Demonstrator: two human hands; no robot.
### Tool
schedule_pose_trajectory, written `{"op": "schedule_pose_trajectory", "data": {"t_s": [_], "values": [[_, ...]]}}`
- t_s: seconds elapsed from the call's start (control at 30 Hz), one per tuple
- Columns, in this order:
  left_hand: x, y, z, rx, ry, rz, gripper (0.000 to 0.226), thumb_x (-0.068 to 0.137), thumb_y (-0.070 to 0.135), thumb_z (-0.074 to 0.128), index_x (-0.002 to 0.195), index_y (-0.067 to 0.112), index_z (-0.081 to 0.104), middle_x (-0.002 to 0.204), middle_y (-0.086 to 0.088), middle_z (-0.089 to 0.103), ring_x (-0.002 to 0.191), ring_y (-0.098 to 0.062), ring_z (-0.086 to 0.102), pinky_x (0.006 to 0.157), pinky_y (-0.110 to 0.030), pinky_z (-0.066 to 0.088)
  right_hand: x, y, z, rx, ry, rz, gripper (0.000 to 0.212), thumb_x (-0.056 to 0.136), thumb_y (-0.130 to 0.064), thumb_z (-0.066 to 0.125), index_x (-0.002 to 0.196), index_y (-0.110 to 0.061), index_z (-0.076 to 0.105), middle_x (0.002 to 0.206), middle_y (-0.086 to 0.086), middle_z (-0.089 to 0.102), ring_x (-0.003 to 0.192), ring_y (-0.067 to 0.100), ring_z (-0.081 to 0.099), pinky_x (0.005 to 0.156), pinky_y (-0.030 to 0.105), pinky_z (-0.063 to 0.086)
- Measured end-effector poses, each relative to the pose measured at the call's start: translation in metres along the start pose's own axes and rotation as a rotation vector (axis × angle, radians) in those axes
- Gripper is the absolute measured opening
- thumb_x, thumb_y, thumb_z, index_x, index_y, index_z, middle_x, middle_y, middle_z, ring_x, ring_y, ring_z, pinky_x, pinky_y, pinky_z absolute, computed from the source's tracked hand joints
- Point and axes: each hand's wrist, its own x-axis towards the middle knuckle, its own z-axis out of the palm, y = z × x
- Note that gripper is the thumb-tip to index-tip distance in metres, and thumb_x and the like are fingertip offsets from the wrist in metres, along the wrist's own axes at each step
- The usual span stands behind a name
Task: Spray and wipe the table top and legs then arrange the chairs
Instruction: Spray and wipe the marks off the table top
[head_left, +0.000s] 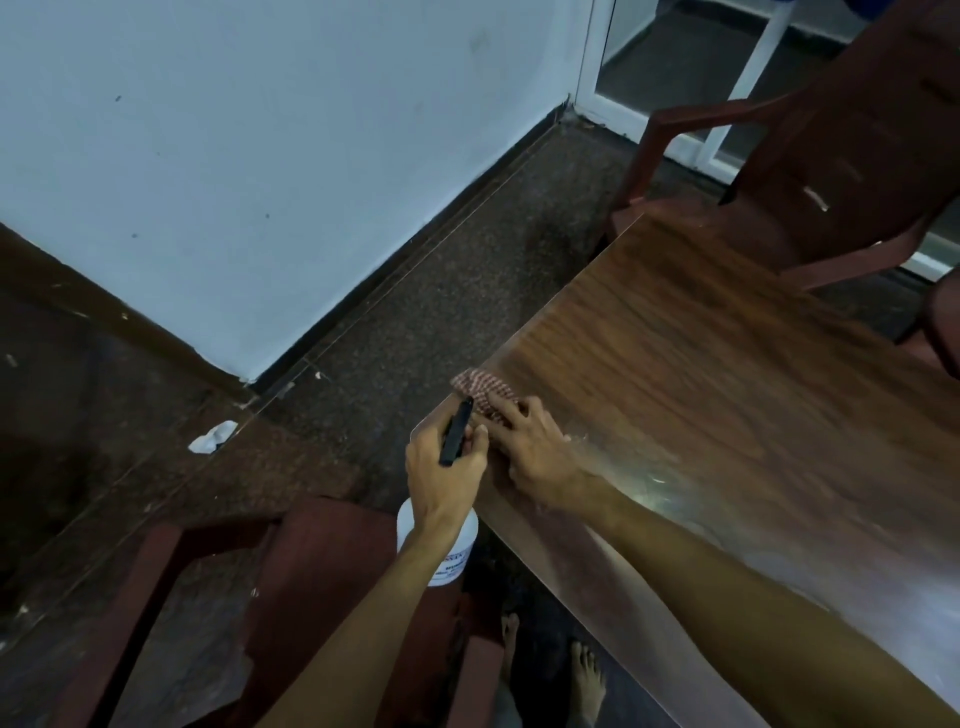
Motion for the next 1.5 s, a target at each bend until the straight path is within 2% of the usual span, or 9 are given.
{"op": "schedule_pose_trajectory", "data": {"t_s": [0.3, 0.47, 0.63, 0.77, 0.93, 1.1, 1.27, 1.4, 1.5], "values": [[-0.053, -0.003, -0.006, 0.048, 0.046, -0.146, 0.025, 0.089, 0.022, 0.075, 0.070, 0.011, 0.064, 0.055, -0.006, 0.060, 0.049, -0.015, 0.055, 0.050, -0.019, 0.039, -0.062, -0.022, 0.018, 0.043, 0.035, -0.052, 0.077, 0.074, -0.008, 0.069, 0.147, -0.017, 0.046, 0.155, 0.012, 0.034, 0.140, 0.034, 0.034, 0.114, 0.049, 0.034], [-0.091, 0.002, 0.001, 0.026, 0.047, -0.176, 0.027, 0.090, 0.020, 0.074, 0.068, 0.011, 0.063, 0.056, -0.007, 0.060, 0.048, -0.018, 0.054, 0.048, -0.022, 0.042, -0.124, 0.012, 0.003, 0.058, 0.230, 0.430, 0.086, 0.060, 0.013, 0.061, 0.141, -0.014, 0.054, 0.148, 0.013, 0.043, 0.118, 0.035, 0.042, 0.097, 0.052, 0.045], [-0.120, 0.005, 0.012, 0.010, 0.028, -0.217, 0.030, 0.090, 0.020, 0.073, 0.066, 0.013, 0.058, 0.058, -0.012, 0.058, 0.047, -0.011, 0.047, 0.051, -0.028, 0.042, -0.145, -0.008, 0.011, -0.005, 0.068, 0.025, 0.085, 0.069, 0.005, 0.064, 0.148, -0.022, 0.047, 0.157, 0.008, 0.035, 0.124, 0.031, 0.038, 0.090, 0.045, 0.041], [-0.127, -0.002, 0.010, -0.002, 0.077, -0.280, 0.031, 0.091, 0.023, 0.071, 0.065, 0.010, 0.060, 0.059, -0.018, 0.057, 0.048, -0.017, 0.043, 0.055, -0.041, 0.047, -0.147, 0.022, 0.002, 0.134, 0.218, 0.500, 0.082, 0.064, 0.012, 0.056, 0.141, -0.019, 0.054, 0.147, 0.013, 0.041, 0.111, 0.033, 0.037, 0.092, 0.048, 0.042], [-0.118, -0.014, -0.003, -0.036, 0.153, -0.314, 0.036, 0.089, 0.022, 0.073, 0.060, 0.017, 0.054, 0.051, 0.000, 0.052, 0.047, -0.016, 0.044, 0.054, -0.036, 0.044, -0.120, 0.001, 0.008, 0.034, 0.051, 0.033, 0.087, 0.065, 0.012, 0.057, 0.145, -0.021, 0.049, 0.155, 0.009, 0.032, 0.120, 0.030, 0.034, 0.094, 0.045, 0.040], [-0.100, -0.031, -0.017, -0.033, 0.177, -0.340, 0.041, 0.091, 0.028, 0.071, 0.058, 0.013, 0.052, 0.049, 0.002, 0.046, 0.045, -0.017, 0.040, 0.055, -0.044, 0.047, -0.060, -0.001, -0.005, 0.164, 0.149, 0.421, 0.073, 0.071, 0.009, 0.055, 0.139, -0.018, 0.054, 0.149, 0.012, 0.036, 0.114, 0.036, 0.035, 0.099, 0.049, 0.037], [-0.079, -0.045, -0.030, -0.099, 0.169, -0.330, 0.028, 0.089, 0.025, 0.076, 0.066, 0.019, 0.060, 0.058, -0.001, 0.061, 0.054, -0.021, 0.058, 0.058, -0.038, 0.050, -0.023, -0.035, 0.010, 0.069, 0.011, -0.106, 0.081, 0.074, 0.008, 0.054, 0.149, -0.020, 0.043, 0.158, 0.008, 0.027, 0.129, 0.031, 0.030, 0.101, 0.046, 0.035], [-0.055, -0.062, -0.044, -0.094, 0.210, -0.342, 0.026, 0.089, 0.025, 0.075, 0.069, 0.013, 0.062, 0.060, -0.004, 0.063, 0.057, -0.022, 0.060, 0.059, -0.037, 0.049, 0.037, -0.051, 0.010, 0.141, 0.118, 0.153, 0.081, 0.071, 0.010, 0.053, 0.146, -0.021, 0.046, 0.156, 0.008, 0.031, 0.128, 0.034, 0.033, 0.102, 0.050, 0.037], [-0.043, -0.066, -0.055, -0.091, 0.236, -0.334, 0.025, 0.089, 0.023, 0.075, 0.070, 0.014, 0.062, 0.060, -0.002, 0.062, 0.057, -0.021, 0.060, 0.061, -0.037, 0.049, 0.041, -0.079, 0.033, 0.093, 0.016, -0.127, 0.074, 0.077, 0.004, 0.057, 0.146, -0.019, 0.045, 0.157, 0.007, 0.031, 0.136, 0.032, 0.032, 0.103, 0.049, 0.037]]}}
